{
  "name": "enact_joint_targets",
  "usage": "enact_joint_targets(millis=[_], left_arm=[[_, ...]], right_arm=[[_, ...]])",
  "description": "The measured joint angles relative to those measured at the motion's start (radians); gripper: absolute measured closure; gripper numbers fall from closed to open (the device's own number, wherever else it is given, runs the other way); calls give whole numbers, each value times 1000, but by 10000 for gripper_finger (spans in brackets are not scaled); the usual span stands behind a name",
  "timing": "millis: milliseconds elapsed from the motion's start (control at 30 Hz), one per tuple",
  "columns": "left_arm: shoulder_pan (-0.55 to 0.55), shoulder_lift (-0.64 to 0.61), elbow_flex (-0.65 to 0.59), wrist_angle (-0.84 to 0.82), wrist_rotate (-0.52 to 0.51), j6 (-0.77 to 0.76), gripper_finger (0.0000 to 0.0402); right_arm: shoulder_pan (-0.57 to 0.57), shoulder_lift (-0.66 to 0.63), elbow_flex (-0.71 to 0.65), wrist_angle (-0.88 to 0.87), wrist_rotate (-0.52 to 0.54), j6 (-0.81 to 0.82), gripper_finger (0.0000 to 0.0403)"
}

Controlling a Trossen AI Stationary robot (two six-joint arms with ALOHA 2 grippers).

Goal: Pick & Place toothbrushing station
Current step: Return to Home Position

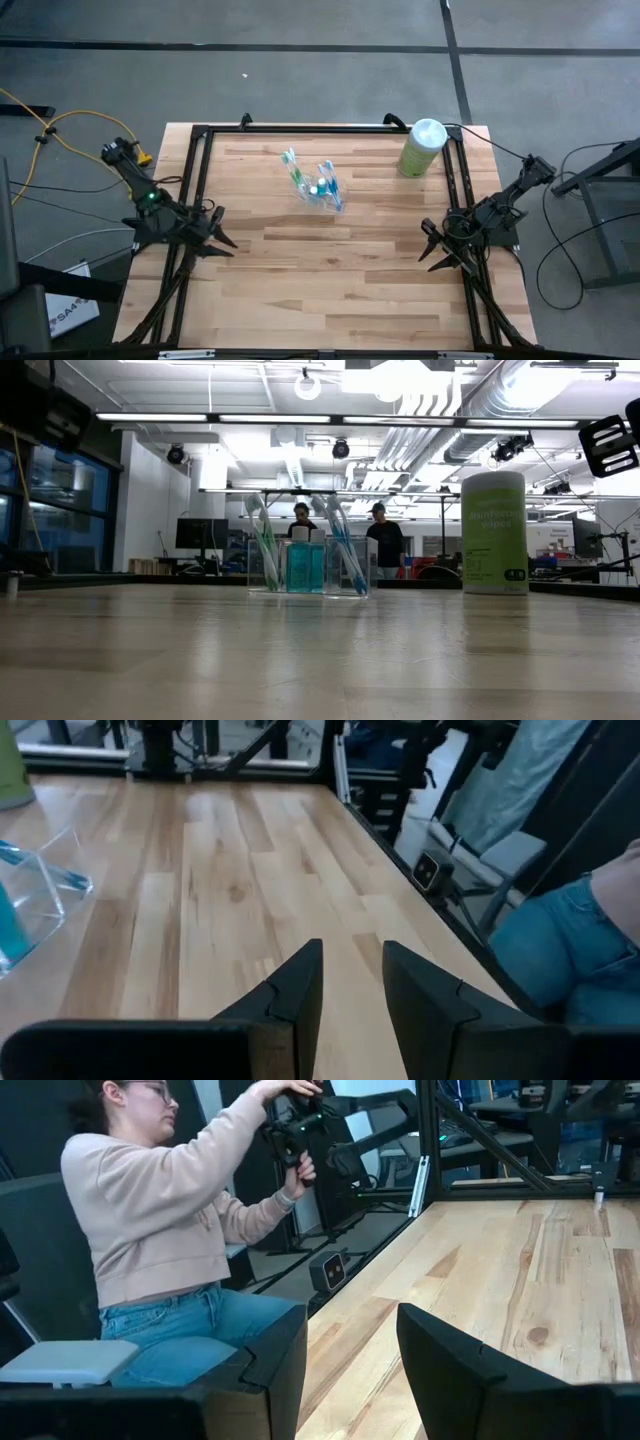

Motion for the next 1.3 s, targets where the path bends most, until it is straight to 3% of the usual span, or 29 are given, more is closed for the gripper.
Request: enact_joint_targets(millis=[167, 300, 433, 1067, 1300], left_arm=[[-27, -144, -77, -6, 24, 65, 301], [-44, -225, -103, -14, 185, 117, 301], [-57, -223, -107, -8, 325, 140, 301], [-66, -224, -161, 1, 328, 140, 301], [-66, -222, -195, 110, 328, 142, 301]], right_arm=[[0, 0, 0, 0, 0, 0, 254], [0, 0, 0, 0, 0, 0, 254], [0, 0, 0, 1, 0, 0, 254], [0, 0, 0, 1, 0, 0, 254], [0, 0, 0, 1, 0, 0, 254]])
